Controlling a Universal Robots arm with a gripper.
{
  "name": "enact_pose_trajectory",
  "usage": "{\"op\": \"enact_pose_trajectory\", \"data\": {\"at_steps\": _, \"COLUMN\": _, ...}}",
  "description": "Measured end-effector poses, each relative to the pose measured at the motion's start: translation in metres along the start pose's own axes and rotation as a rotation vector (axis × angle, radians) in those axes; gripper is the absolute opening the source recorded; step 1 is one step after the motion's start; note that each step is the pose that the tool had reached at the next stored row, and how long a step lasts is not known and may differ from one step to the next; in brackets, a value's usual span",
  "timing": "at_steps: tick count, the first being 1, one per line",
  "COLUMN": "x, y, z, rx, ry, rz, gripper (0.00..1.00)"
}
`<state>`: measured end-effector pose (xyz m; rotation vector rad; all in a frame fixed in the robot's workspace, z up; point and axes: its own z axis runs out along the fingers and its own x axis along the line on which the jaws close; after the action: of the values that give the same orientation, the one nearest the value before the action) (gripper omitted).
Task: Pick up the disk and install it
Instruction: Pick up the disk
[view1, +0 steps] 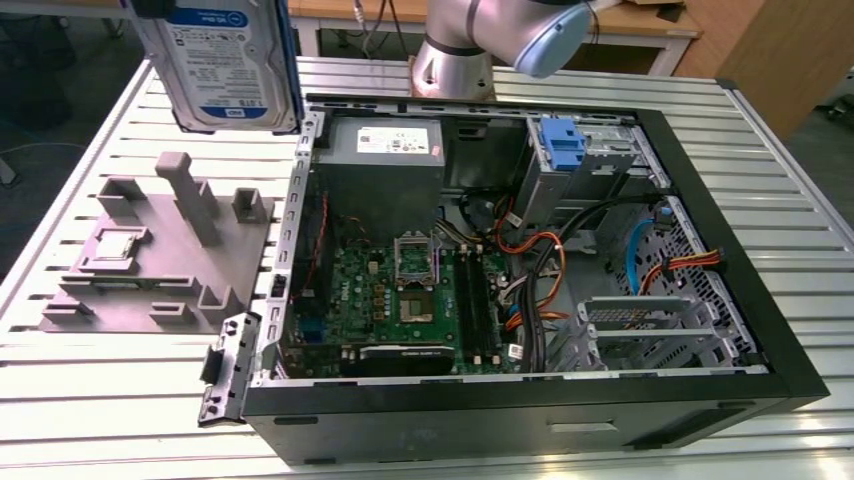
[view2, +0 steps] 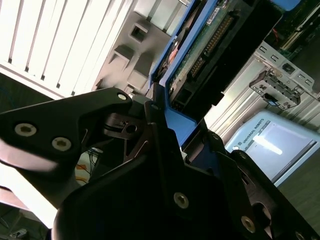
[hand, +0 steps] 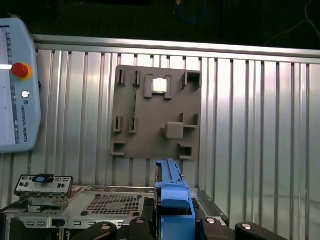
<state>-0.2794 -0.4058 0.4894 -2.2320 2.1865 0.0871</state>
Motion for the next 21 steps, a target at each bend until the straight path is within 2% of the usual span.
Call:
{"op": "enact_pose_trajectory", "data": {"at_steps": 16, "x": 0.0022, "y": -0.0719, "z": -0.0002, "rx": 0.0001, "ry": -0.0001, "rz": 0.000, "gripper": 0.37}}
{"op": "enact_pose_trajectory", "data": {"at_steps": 18, "x": 0.0025, "y": -0.0781, "z": -0.0001, "rx": 0.0001, "ry": -0.0001, "rz": 0.000, "gripper": 0.37}}
{"op": "enact_pose_trajectory", "data": {"at_steps": 21, "x": 0.0056, "y": -0.0813, "z": 0.0003, "rx": 0.0001, "ry": -0.0001, "rz": 0.000, "gripper": 0.37}}
